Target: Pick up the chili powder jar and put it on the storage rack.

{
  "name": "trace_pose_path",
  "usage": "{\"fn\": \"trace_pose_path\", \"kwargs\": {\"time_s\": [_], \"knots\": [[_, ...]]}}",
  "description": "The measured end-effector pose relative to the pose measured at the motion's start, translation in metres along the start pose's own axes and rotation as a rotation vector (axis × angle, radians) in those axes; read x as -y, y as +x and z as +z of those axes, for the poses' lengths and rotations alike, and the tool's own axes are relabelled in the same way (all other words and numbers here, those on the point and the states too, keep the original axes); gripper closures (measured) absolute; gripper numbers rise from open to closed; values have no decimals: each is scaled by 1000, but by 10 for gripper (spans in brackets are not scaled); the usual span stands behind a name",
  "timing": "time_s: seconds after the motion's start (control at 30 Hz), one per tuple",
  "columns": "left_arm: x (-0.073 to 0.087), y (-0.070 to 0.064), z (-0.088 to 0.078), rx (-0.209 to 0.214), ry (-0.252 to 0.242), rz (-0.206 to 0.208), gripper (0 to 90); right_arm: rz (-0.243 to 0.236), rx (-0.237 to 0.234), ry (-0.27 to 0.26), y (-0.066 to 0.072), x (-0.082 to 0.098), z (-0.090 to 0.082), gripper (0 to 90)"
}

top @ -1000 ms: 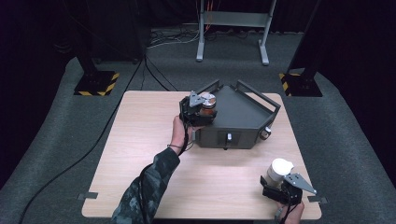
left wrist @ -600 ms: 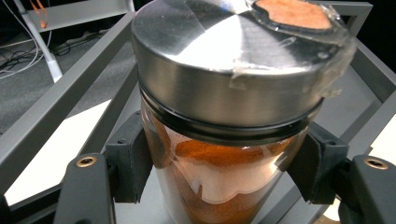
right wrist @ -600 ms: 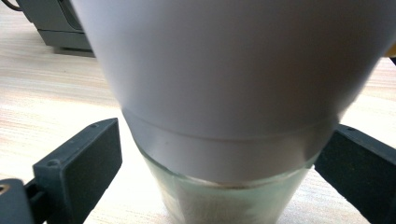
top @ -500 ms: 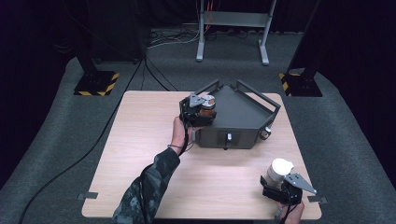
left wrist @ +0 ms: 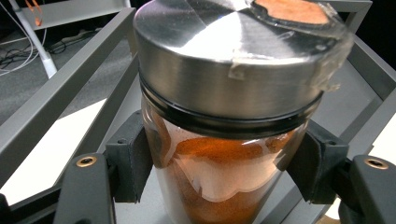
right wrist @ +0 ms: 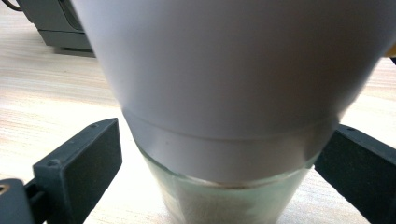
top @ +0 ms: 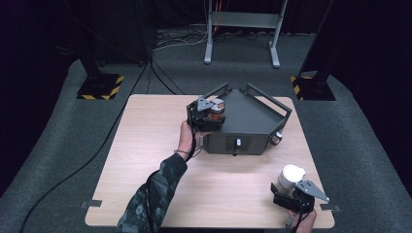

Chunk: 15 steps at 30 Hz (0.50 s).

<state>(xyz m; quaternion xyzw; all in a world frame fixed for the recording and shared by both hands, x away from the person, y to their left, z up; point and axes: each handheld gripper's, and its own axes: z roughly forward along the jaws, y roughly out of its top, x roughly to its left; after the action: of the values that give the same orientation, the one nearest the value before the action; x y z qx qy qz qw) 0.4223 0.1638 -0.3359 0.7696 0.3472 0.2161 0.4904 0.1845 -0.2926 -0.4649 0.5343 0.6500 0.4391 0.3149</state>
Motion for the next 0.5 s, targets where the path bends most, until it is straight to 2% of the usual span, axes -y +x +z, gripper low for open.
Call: {"fn": "trace_pose_path", "kwargs": {"time_s": [0.33, 0.5], "knots": [[-1, 0, -1, -3, 4, 1, 316, -1, 1, -1, 0, 0, 0, 1], [-2, -2, -2, -20, 7, -1, 303, -1, 0, -2, 0, 0, 0, 1]]}}
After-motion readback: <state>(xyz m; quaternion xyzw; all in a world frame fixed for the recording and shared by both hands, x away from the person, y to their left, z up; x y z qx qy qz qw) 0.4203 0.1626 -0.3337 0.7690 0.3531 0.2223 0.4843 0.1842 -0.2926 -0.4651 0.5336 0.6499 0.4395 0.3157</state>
